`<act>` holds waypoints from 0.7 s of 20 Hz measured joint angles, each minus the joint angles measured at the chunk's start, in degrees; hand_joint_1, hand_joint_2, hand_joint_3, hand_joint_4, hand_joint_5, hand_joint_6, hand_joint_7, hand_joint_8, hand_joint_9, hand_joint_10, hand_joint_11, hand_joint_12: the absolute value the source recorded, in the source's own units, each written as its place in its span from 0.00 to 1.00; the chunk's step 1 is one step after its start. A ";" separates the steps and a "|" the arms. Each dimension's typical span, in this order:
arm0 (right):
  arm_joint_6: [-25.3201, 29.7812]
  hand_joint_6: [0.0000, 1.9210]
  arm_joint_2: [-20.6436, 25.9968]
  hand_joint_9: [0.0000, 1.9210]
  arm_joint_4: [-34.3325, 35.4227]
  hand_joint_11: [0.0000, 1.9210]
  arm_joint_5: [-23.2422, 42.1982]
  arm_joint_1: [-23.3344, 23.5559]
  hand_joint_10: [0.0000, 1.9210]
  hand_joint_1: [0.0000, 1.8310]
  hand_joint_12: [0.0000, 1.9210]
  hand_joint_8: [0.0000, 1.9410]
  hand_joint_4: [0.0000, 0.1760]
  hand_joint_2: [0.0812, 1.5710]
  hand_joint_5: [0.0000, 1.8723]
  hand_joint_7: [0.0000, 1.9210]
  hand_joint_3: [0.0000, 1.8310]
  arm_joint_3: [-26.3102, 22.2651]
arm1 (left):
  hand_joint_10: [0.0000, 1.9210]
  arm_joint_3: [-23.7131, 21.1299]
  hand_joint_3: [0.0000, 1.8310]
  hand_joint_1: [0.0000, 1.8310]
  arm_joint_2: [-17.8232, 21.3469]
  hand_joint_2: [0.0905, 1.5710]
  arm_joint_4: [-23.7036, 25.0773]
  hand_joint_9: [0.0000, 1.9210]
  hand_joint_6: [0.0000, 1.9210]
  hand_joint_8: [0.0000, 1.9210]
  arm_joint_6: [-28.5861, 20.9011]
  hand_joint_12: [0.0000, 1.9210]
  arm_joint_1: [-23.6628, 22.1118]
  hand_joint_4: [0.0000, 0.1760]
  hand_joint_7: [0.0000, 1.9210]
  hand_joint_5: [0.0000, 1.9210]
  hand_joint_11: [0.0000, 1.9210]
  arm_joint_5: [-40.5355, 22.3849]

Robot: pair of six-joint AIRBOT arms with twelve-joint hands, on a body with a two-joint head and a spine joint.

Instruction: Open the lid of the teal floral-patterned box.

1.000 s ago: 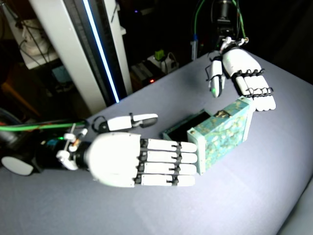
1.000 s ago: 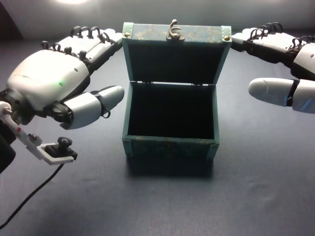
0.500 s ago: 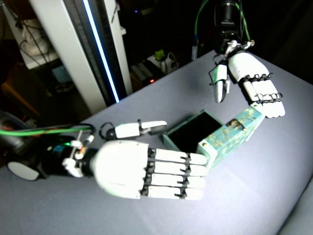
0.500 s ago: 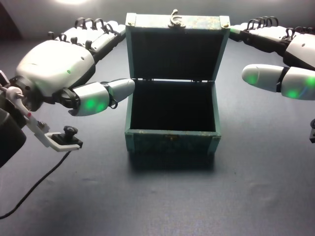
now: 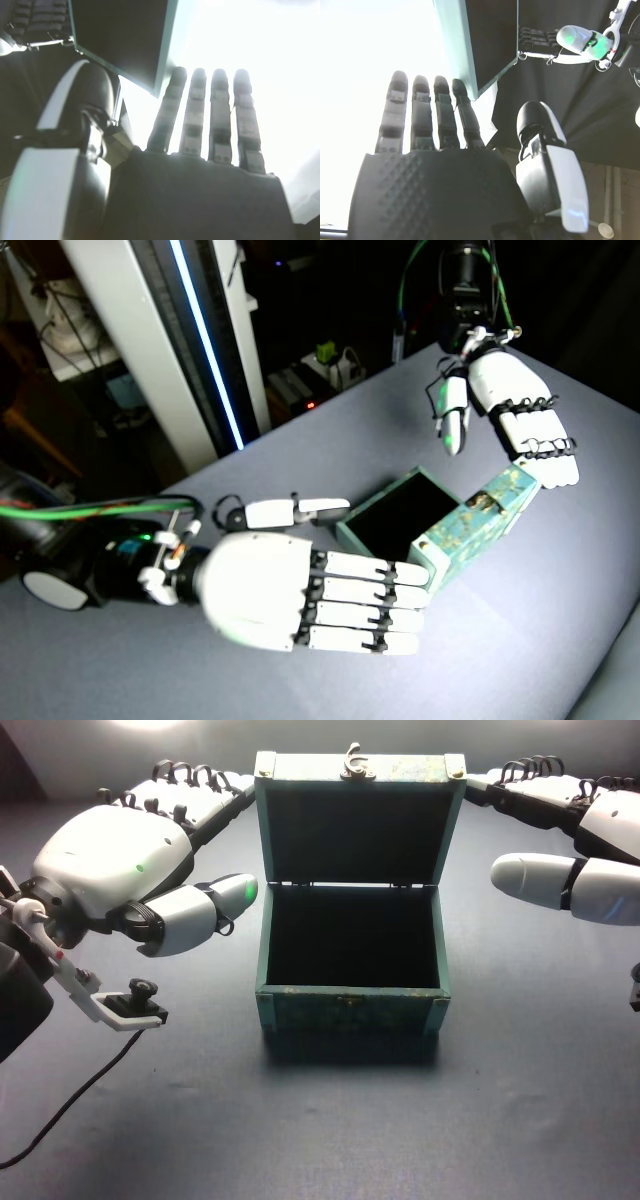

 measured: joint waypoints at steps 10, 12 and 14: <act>0.00 0.00 0.04 0.09 -0.81 0.07 0.02 0.61 0.01 0.00 0.06 0.00 0.00 0.84 0.12 0.10 0.00 0.00 | 0.00 0.00 0.00 0.00 0.94 0.98 -0.11 0.02 0.00 0.00 0.02 0.05 0.00 0.00 0.01 0.01 0.03 -0.46; -0.02 0.00 0.13 0.09 -0.90 0.07 0.02 0.63 0.00 0.00 0.06 0.00 0.00 0.84 0.12 0.10 0.01 0.00 | 0.00 0.00 0.00 0.00 0.96 0.97 -0.09 0.03 0.00 0.00 0.13 0.05 0.00 0.00 0.01 0.01 0.03 -0.92; -0.02 0.00 0.28 0.08 -1.11 0.05 0.02 0.63 0.00 0.00 0.05 0.00 0.00 0.84 0.12 0.10 0.00 0.00 | 0.00 -0.02 0.00 0.00 1.05 0.97 -0.04 0.03 0.00 0.00 0.20 0.05 0.00 0.00 0.02 0.02 0.03 -1.16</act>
